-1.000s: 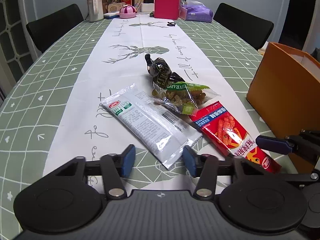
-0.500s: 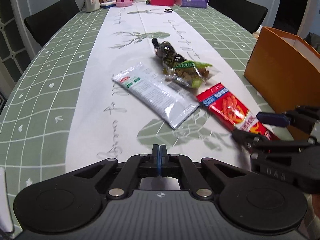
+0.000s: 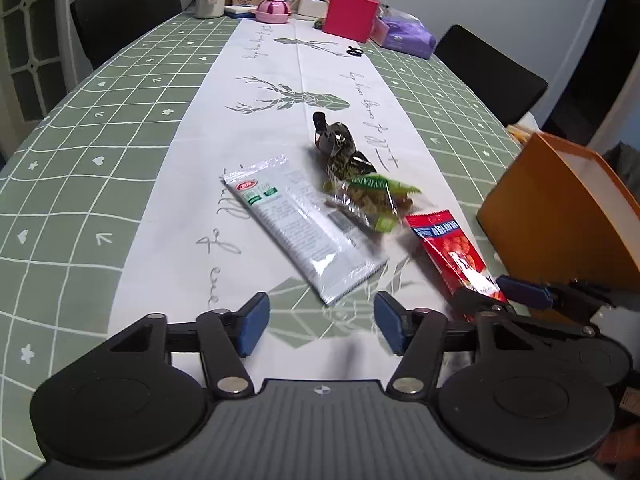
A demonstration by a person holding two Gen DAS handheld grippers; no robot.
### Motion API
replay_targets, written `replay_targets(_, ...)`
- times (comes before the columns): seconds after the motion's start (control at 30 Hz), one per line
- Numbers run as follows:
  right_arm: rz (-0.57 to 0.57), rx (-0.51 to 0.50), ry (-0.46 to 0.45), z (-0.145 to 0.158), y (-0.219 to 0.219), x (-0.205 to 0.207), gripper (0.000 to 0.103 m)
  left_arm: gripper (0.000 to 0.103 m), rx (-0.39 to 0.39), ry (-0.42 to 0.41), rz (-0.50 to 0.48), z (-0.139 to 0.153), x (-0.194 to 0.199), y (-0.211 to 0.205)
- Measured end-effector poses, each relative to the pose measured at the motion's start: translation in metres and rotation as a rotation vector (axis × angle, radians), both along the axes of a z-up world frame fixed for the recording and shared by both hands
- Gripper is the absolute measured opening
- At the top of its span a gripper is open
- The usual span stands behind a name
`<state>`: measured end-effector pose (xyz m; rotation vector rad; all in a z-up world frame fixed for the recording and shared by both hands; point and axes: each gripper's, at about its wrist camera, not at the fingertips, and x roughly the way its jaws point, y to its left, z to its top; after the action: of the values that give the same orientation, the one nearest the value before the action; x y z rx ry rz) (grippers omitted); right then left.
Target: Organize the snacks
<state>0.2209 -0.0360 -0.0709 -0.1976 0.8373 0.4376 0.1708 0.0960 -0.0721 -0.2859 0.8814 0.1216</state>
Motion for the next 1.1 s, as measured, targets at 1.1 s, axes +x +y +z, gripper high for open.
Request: replay_targets(1.1, 0.027, 0.001, 0.011, -0.008, 0.003, 0.009, 0.045, 0.085, 0.213, 0.028, 0.096, -0.027, 0.059, -0.03)
